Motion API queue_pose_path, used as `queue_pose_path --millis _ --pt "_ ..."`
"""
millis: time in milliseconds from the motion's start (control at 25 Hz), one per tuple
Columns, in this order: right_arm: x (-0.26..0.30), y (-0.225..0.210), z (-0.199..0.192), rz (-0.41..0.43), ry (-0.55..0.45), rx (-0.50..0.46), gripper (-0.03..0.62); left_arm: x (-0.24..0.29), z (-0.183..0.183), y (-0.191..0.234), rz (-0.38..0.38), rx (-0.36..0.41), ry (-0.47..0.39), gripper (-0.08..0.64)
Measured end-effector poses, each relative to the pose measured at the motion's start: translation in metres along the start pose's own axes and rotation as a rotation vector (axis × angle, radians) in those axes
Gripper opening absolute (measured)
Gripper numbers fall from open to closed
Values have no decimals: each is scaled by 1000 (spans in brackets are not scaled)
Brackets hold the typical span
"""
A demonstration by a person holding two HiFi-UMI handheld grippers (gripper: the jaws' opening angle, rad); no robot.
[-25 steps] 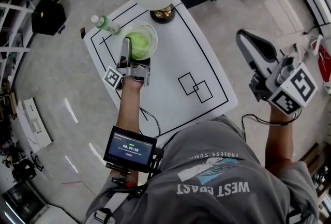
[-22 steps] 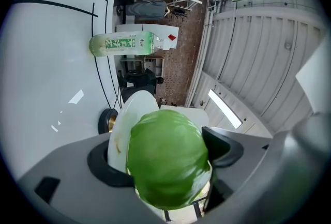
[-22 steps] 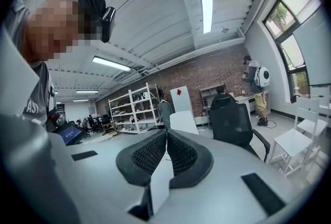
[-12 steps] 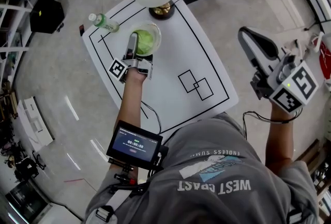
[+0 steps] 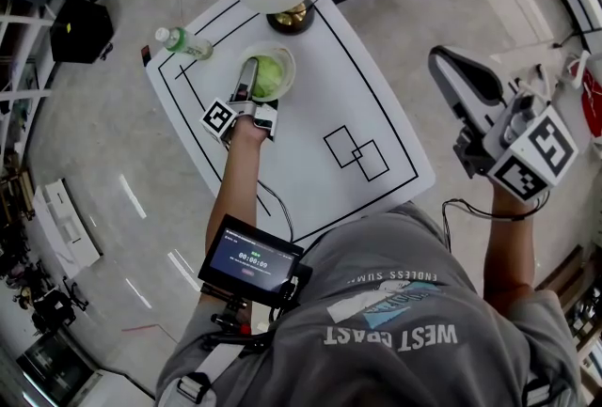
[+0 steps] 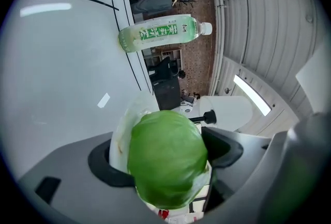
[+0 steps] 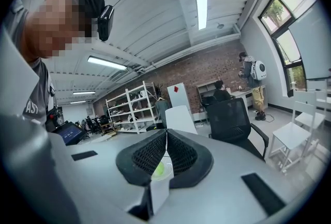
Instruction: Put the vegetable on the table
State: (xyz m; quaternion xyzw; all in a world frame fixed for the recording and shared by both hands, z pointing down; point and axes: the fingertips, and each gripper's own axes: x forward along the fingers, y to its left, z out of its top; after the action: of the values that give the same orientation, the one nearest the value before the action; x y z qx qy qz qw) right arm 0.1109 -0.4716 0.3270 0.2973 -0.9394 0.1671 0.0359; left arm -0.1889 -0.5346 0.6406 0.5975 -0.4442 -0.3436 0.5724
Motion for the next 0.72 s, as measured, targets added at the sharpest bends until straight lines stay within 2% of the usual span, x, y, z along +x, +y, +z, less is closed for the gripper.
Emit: queue_pose_path --millis 320,720 --pt "3 -8 -4 -8 10 13 8 7 -7 33 106 42 55 399" --pt "6 -10 -7 -3 14 21 8 10 -16 45 194 159 145 391"
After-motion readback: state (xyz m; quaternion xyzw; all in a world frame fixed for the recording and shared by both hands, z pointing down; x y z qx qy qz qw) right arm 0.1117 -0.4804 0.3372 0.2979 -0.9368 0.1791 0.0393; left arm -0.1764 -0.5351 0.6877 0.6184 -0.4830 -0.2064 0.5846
